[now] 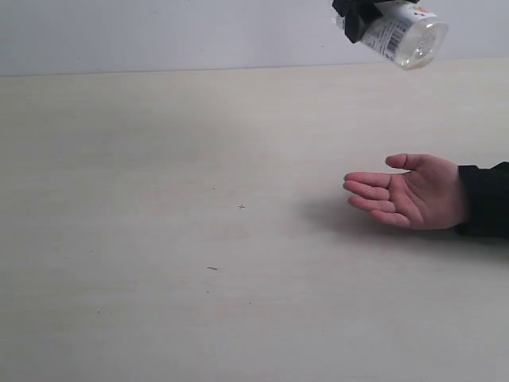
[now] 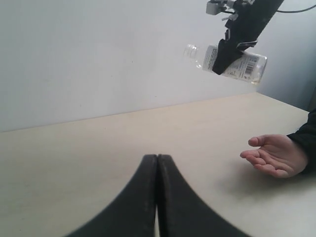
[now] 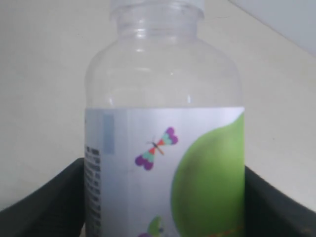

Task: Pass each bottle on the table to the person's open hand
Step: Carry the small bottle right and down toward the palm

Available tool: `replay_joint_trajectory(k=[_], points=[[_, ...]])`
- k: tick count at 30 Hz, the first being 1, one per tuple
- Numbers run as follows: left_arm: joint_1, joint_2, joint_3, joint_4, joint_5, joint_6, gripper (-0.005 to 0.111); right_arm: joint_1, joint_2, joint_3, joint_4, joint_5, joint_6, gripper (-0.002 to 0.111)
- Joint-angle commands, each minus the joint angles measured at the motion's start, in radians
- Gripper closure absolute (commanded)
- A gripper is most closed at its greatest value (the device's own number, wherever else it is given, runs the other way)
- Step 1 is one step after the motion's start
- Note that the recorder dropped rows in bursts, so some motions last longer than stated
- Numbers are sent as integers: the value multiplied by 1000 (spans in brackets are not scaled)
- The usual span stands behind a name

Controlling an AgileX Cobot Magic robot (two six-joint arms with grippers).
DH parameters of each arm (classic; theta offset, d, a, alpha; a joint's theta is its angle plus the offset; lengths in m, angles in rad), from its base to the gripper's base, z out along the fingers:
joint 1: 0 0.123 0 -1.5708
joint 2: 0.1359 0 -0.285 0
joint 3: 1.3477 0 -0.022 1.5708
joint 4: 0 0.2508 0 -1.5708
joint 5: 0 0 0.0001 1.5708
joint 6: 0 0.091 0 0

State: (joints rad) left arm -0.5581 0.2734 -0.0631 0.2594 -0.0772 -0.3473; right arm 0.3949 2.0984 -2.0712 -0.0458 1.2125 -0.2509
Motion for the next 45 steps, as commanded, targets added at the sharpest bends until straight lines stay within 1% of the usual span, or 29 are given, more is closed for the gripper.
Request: replay_joint_trajectory(k=[1,8,16,34,40,45], points=[[3,-6,5,0,-8,3,107,-1,-71,10,-26,9,48,108],[3,-6,5,0,-8,3,107,-1,-312,216,-44,9,54,108],[3,-6,5,0,-8,3,107,-1,-471,404,-36,9,103,108],[3,-6,5,0,-8,3,107,-1,-716,709,-39,9,222,108],[3,-6,5,0,-8,3,107,1,-737,838,-4,9,335,108],[3,-6,5,0,-8,3,107,1,-735,899,22,9,333,108]])
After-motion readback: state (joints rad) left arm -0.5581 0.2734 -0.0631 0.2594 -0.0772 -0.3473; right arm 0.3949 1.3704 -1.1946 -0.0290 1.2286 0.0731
